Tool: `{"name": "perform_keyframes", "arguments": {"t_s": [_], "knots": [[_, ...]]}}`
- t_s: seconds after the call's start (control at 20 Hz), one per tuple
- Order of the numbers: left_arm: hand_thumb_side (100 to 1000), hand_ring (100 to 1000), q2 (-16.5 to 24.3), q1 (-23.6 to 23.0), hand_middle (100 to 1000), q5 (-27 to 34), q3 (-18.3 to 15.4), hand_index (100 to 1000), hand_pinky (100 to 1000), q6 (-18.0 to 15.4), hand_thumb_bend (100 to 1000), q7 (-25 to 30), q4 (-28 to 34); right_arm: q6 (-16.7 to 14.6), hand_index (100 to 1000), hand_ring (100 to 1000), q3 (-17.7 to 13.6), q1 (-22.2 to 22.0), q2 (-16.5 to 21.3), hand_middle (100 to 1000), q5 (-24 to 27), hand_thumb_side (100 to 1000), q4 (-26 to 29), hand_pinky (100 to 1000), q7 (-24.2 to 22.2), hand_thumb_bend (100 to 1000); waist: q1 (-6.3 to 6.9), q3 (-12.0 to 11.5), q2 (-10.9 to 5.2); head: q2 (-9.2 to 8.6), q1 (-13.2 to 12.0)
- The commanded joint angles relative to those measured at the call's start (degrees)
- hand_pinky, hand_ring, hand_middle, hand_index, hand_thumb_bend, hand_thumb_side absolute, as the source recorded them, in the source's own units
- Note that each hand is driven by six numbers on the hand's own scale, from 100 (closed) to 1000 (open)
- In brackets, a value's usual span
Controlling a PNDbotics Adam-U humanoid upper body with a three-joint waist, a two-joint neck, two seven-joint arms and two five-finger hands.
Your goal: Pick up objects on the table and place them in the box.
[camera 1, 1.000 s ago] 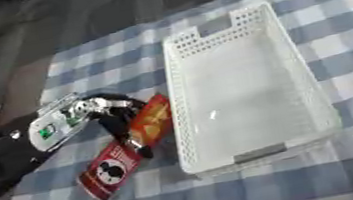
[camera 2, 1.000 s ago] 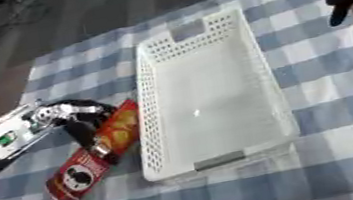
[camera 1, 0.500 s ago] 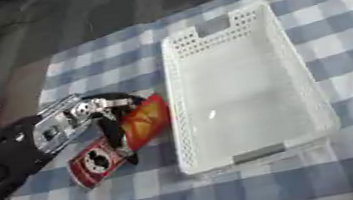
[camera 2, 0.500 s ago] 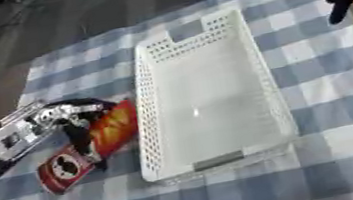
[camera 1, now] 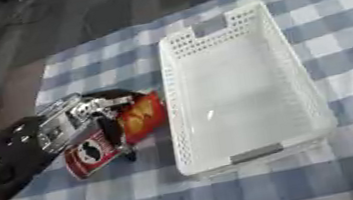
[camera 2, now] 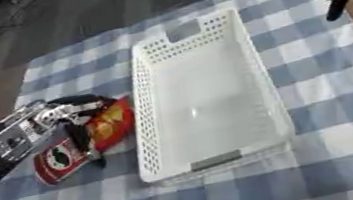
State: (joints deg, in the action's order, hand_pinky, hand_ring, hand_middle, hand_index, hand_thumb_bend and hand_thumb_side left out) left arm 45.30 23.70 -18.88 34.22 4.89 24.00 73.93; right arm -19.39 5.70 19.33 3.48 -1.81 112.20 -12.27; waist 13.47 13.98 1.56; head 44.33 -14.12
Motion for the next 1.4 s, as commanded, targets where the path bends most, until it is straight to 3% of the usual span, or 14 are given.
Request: {"name": "perform_keyframes", "arguments": {"t_s": [0.05, 0.2, 0.35, 0.45, 0.55, 0.6, 0.65, 0.7, 0.75, 0.9, 0.95, 1.0, 1.2, 1.4], "knots": [[100, 741, -0.5, -1.1, 879, -1.4, 1.4, 1000, 691, -0.5, 795, 1.0, -2.4, -0.1, 769, 483, 0.2, 1.3, -0.7, 645, 0.1, 1000, 1.7, 319, 0.4, 100, -0.52, 0.0, 0.13, -0.21, 0.1], [100, 676, -0.2, -1.2, 823, -2.6, 1.2, 961, 579, -1.1, 766, 0.9, -1.9, -0.1, 769, 483, 0.1, 1.6, -0.7, 644, 0.1, 1000, 1.9, 319, 0.5, 100, -0.52, -0.1, 0.23, -0.21, 0.2], [100, 525, 0.0, -1.4, 686, -7.9, 0.3, 849, 394, -3.4, 730, 0.9, -1.9, 0.0, 768, 483, 0.0, 1.8, -0.7, 642, 0.0, 1000, 2.0, 319, 0.7, 100, -0.52, -0.3, 0.36, -0.21, 0.4], [100, 456, -0.6, -1.7, 586, -11.6, -1.2, 733, 214, -5.2, 619, 1.3, -2.9, 0.0, 767, 483, -0.1, 1.9, -0.7, 642, 0.0, 1000, 2.1, 319, 0.9, 100, -0.52, -0.5, 0.51, -0.21, 0.6], [100, 383, -1.8, -2.1, 502, -13.6, -3.5, 636, 100, -5.9, 455, -0.3, -3.6, 0.0, 767, 483, -0.2, 2.0, -0.6, 641, -0.1, 1000, 2.2, 319, 1.0, 100, -0.52, -0.7, 0.72, -0.21, 0.9], [100, 337, -2.7, -2.4, 459, -13.4, -4.7, 574, 100, -5.9, 404, -1.6, -3.9, 0.0, 767, 482, -0.3, 2.1, -0.5, 641, -0.1, 1000, 2.2, 318, 1.1, 100, -0.52, -0.9, 0.85, -0.21, 1.0], [100, 337, -3.4, -2.7, 459, -12.7, -5.4, 574, 100, -5.7, 404, -2.9, -4.1, -0.1, 767, 482, -0.3, 2.1, -0.5, 641, -0.1, 1000, 2.3, 318, 1.2, 100, -0.52, -0.9, 0.95, -0.21, 1.0], [100, 269, -4.4, -3.2, 379, -11.3, -6.2, 488, 100, -5.2, 302, -4.1, -4.3, -0.1, 766, 482, -0.4, 2.2, -0.4, 640, -0.2, 1000, 2.3, 318, 1.3, 100, -0.52, -1.0, 1.11, -0.21, 1.0], [100, 254, -5.5, -3.8, 363, -9.4, -6.8, 471, 100, -4.5, 280, -5.3, -4.5, -0.1, 766, 482, -0.4, 2.3, -0.4, 640, -0.2, 1000, 2.3, 318, 1.4, 100, -0.52, -1.1, 1.25, -0.21, 1.1], [100, 149, -8.2, -5.3, 251, -2.9, -7.6, 355, 100, -2.3, 101, -8.3, -4.9, -0.2, 766, 482, -0.5, 2.5, -0.3, 639, -0.3, 1000, 2.4, 317, 1.6, 100, -0.52, -1.2, 1.65, -0.21, 1.1], [100, 139, -9.0, -5.8, 239, -0.9, -7.6, 344, 100, -1.6, 221, -9.3, -4.9, -0.2, 766, 482, -0.6, 2.6, -0.3, 639, -0.3, 1000, 2.4, 317, 1.6, 100, -0.52, -1.3, 1.77, -0.21, 1.1], [100, 131, -9.7, -6.3, 231, 0.7, -7.6, 335, 100, -1.1, 100, -10.1, -4.8, -0.2, 766, 482, -0.6, 2.7, -0.3, 639, -0.3, 1000, 2.4, 317, 1.7, 100, -0.52, -1.4, 1.92, -0.21, 1.1], [100, 127, -10.1, -7.3, 223, 5.5, -7.2, 336, 100, -0.2, 100, -11.5, -3.1, -0.3, 765, 481, -0.7, 3.0, -0.2, 638, -0.5, 1000, 2.4, 317, 1.8, 100, -0.52, -1.7, 2.25, -0.21, 1.3], [100, 125, -6.9, -7.5, 219, 8.5, -7.8, 336, 100, 0.1, 100, -10.8, 1.1, -0.3, 765, 481, -0.7, 3.0, 0.0, 637, -0.6, 1000, 2.4, 316, 1.9, 100, -0.52, -1.9, 2.34, -0.21, 1.8]]}}
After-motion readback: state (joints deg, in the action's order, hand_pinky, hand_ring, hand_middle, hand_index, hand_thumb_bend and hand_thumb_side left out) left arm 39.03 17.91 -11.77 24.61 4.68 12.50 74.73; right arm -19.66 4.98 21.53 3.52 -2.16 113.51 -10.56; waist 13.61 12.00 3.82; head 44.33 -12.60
